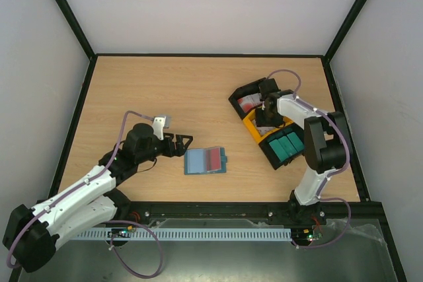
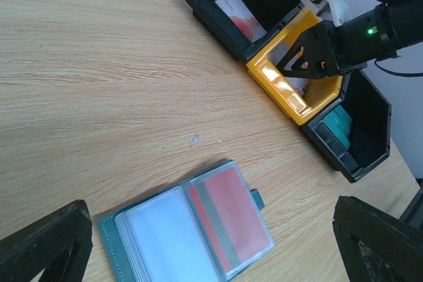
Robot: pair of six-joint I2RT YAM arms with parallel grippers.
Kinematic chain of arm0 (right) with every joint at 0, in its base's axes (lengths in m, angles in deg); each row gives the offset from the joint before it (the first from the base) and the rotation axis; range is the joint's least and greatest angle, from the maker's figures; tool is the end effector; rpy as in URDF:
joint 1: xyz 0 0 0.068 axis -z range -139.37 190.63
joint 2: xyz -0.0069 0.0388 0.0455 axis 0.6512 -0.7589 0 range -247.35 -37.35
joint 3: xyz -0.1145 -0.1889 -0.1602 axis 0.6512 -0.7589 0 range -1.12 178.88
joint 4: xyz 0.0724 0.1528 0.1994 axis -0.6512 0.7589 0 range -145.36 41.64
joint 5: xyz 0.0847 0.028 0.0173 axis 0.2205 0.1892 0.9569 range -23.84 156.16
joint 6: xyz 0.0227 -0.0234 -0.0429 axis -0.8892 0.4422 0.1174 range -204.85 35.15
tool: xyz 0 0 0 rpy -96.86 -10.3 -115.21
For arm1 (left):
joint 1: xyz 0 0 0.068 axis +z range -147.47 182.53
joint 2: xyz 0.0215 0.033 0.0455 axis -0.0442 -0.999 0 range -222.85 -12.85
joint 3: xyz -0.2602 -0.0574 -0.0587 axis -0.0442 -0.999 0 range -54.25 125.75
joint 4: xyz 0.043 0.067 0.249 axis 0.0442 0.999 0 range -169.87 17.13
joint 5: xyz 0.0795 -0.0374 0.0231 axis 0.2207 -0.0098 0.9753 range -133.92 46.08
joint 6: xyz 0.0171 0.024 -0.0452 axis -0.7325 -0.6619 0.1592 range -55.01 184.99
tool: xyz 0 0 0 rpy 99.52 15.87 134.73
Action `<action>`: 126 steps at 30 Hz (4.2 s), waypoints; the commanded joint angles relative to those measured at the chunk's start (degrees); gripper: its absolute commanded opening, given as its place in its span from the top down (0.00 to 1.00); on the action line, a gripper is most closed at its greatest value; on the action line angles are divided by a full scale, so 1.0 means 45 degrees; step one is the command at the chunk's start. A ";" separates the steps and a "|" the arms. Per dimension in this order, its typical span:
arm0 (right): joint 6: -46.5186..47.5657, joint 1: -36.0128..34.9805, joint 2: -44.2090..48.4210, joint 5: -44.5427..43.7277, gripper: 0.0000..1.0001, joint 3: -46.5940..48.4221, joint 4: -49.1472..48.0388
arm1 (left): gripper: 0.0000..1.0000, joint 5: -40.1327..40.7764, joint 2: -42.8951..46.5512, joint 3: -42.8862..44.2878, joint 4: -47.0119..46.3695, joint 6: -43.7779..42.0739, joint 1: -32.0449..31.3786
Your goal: Put the credit cards into the card holder
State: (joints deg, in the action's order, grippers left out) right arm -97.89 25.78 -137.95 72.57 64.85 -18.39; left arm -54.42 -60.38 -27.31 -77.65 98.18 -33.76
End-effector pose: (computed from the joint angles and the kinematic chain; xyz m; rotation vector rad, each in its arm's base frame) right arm 0.3265 0.0907 0.1796 -0.0709 2.8441 0.2660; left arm 0.1515 -0.1191 0.2360 0.1841 2.0851 -0.9486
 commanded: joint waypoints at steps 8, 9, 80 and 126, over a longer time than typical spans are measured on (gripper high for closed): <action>0.0155 -0.0033 -0.0556 0.1523 0.70 0.0372 -0.0153 | 0.00 -0.0040 -0.0182 0.0051 0.0065 -0.0120 0.0111; 0.0128 -0.0036 -0.0431 0.1780 0.75 0.0367 -0.0182 | 0.00 -0.0031 -0.0183 0.0049 0.0048 -0.0112 0.0115; -0.2250 -0.2911 0.0832 0.7329 0.80 -0.1733 -0.3327 | 0.00 -0.0088 -0.0452 -0.0029 -0.0025 -0.0106 0.0135; -0.2444 -0.5371 0.0410 0.2210 0.66 0.0867 -0.0297 | 0.00 -0.0029 -0.0826 -0.0013 0.0002 -0.0110 0.0194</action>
State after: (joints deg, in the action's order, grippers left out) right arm -108.27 2.22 -138.89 82.58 66.97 -22.15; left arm -54.42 -63.94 -27.31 -77.65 98.18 -33.39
